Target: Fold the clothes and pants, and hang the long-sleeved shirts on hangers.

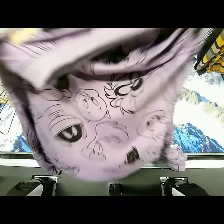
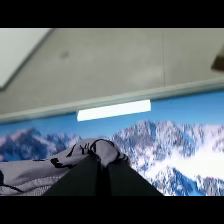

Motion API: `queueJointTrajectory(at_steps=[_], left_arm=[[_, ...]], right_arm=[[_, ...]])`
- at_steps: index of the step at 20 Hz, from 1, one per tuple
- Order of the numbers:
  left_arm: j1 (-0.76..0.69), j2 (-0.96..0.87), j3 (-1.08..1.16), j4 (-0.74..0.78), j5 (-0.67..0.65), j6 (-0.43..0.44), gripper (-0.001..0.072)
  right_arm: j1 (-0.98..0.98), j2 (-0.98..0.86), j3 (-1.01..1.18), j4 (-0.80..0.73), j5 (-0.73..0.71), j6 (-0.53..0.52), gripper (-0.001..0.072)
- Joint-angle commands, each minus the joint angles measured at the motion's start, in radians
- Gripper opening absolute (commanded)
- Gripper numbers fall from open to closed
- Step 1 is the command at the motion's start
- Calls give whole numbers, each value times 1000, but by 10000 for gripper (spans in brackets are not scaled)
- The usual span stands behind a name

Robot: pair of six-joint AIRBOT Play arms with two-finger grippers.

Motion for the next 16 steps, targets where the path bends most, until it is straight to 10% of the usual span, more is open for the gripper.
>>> queueJointTrajectory(at_steps=[1, 11, 12, 14, 16], left_arm=[[-3, -311, 2, 0, -38, -2, 22], [-61, -882, 2, -11, 26, -1, 37], [-61, -884, 2, -12, 26, -1, 176], [-51, -873, 16, -11, -8, 3, 720], [-20, -829, 41, -11, -83, 33, 718]], right_arm=[[0, -300, 2, -2, 122, 92, 37], [0, -816, 2, 252, -4, 152, 59], [0, -820, 2, 262, -2, 152, 141], [-5, -803, 2, 280, 19, 147, 338], [-27, -750, 6, 282, 100, 97, 532]])
